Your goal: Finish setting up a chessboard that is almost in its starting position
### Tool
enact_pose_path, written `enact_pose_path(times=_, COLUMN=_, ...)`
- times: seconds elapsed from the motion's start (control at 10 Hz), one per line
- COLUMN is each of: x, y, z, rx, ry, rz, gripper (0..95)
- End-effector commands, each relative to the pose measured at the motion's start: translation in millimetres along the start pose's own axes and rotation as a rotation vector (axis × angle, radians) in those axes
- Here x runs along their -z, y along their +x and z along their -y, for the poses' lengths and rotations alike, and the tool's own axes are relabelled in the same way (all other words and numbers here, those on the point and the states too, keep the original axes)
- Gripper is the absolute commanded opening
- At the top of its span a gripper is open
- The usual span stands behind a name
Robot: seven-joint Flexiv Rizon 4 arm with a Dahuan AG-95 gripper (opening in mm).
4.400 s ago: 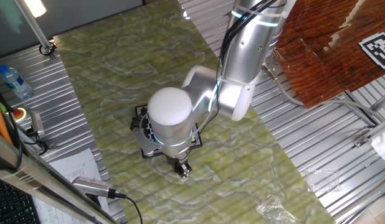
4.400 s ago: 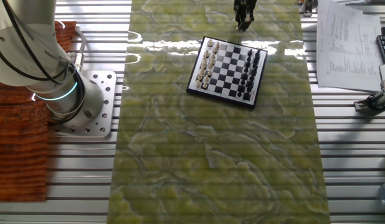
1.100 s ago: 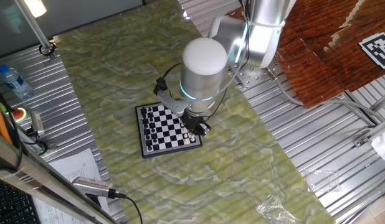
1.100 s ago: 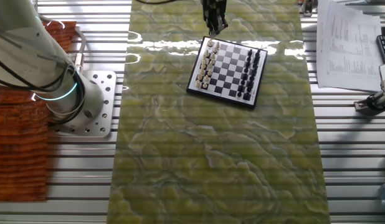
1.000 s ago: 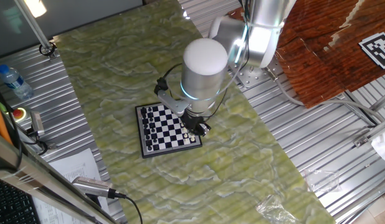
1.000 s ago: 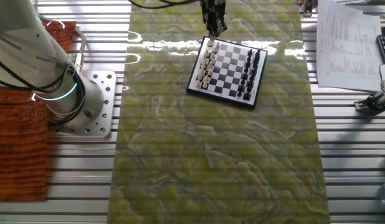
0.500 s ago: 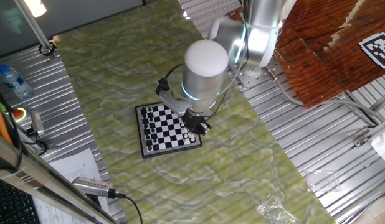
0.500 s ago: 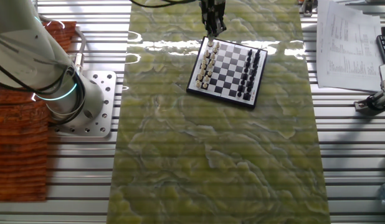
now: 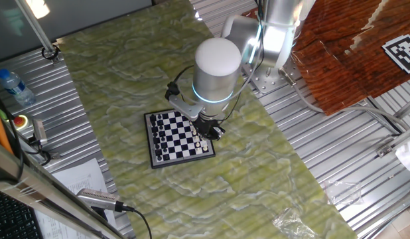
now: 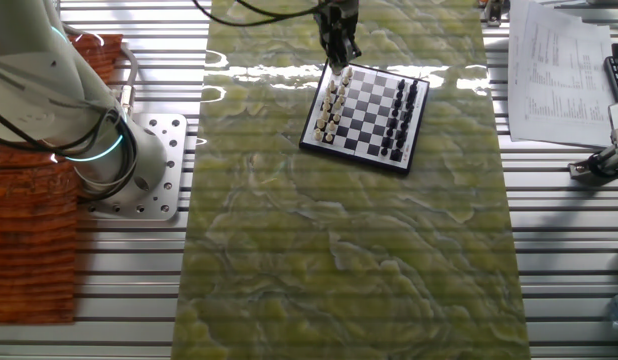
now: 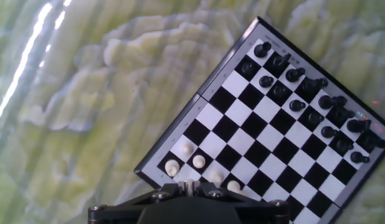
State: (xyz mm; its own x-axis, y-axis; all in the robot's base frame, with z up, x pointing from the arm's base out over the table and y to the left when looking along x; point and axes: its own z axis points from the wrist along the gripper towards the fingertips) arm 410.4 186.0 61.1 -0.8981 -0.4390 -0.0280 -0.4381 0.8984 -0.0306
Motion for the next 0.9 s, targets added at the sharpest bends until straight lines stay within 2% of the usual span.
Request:
enact_pose_path(times=0.1, x=-2.5, y=-0.9, z=0.0, rx=0.071, ry=-0.018, rz=-0.001, gripper=0.0)
enact_pose_path(times=0.2, x=-2.9, y=-1.6, z=-0.7, rx=0.102, ry=-0.041, rz=0.012, gripper=0.0)
enact_pose_path(times=0.7, x=-5.4, y=-5.7, z=-5.5, rx=0.197, ry=-0.035, rz=-0.005, gripper=0.0)
enact_pose_path(times=0.9, x=-7.4, y=-6.7, z=-7.0, rx=0.234, ry=-0.023, rz=-0.014, gripper=0.0)
